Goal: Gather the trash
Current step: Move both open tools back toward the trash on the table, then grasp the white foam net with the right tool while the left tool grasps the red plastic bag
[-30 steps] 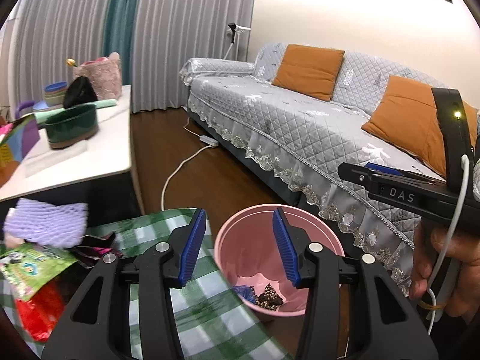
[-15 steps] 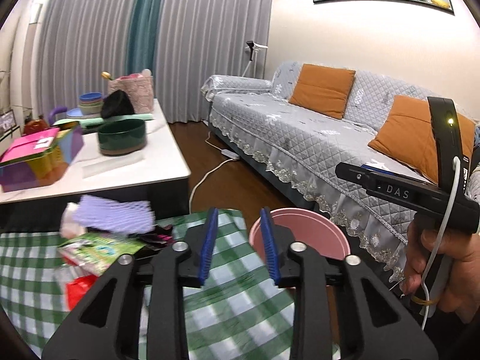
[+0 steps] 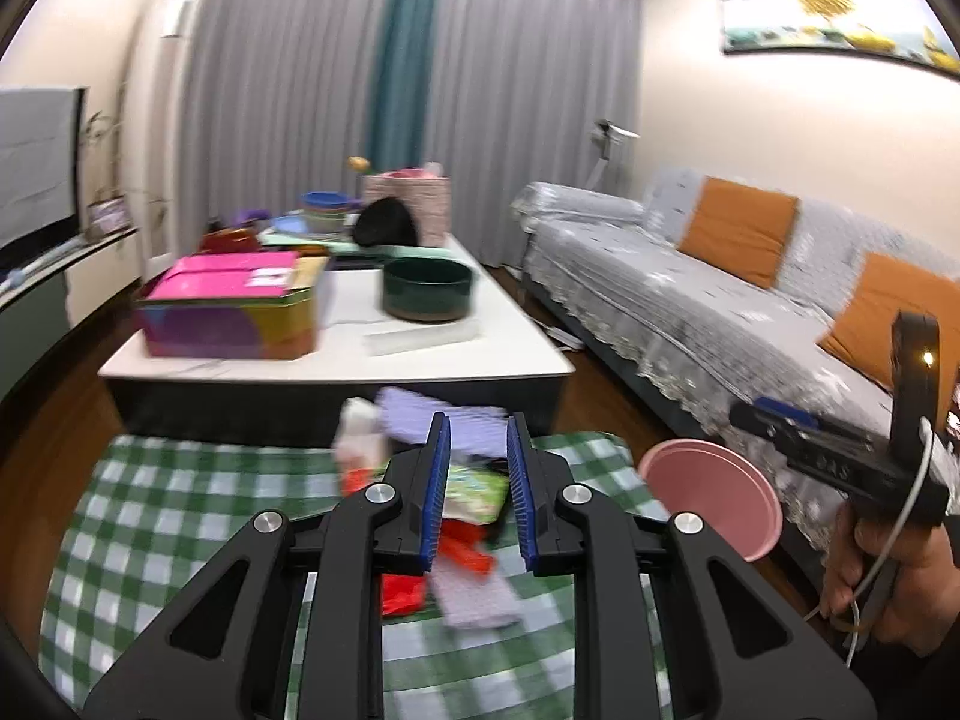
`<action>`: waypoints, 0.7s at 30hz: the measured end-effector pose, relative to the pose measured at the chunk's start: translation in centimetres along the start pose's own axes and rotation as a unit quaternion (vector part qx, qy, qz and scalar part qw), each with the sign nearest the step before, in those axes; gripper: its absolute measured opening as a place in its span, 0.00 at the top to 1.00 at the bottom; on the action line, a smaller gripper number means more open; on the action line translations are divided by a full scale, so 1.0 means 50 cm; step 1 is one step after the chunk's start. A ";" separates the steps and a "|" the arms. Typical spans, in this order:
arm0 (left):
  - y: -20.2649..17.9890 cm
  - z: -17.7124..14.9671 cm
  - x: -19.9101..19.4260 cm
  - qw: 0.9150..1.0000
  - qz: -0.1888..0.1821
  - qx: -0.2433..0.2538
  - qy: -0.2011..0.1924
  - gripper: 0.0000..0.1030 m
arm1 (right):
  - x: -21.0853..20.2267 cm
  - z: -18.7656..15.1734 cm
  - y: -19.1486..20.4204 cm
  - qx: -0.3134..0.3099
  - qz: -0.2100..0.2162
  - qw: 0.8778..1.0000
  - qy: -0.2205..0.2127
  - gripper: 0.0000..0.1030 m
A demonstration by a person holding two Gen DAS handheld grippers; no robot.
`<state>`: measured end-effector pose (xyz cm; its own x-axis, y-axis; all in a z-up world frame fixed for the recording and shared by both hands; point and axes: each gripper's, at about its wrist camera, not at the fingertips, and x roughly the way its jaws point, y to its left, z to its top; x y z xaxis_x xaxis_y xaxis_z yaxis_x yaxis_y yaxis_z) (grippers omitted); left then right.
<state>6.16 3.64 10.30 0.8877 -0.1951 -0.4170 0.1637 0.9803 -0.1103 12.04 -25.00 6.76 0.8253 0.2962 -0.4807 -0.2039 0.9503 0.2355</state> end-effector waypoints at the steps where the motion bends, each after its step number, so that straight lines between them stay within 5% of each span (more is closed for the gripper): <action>1: 0.009 -0.003 -0.001 1.000 0.006 -0.005 0.000 0.81 | 0.006 -0.004 0.010 0.000 0.006 1.000 0.004 0.55; 11: 0.100 -0.049 0.022 0.998 0.056 -0.023 0.017 0.81 | 0.132 -0.091 0.118 -0.031 0.061 0.994 0.081 0.55; 21: 0.155 -0.105 0.086 0.995 0.061 -0.058 0.060 0.81 | 0.232 -0.155 0.184 -0.041 0.109 0.982 0.147 0.54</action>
<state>9.00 10.24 2.93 0.8390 -0.0837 -0.5377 0.0007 0.9882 -0.1529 15.66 -12.08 -3.20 0.5717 0.4970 -0.6528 -0.4109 0.8621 0.2965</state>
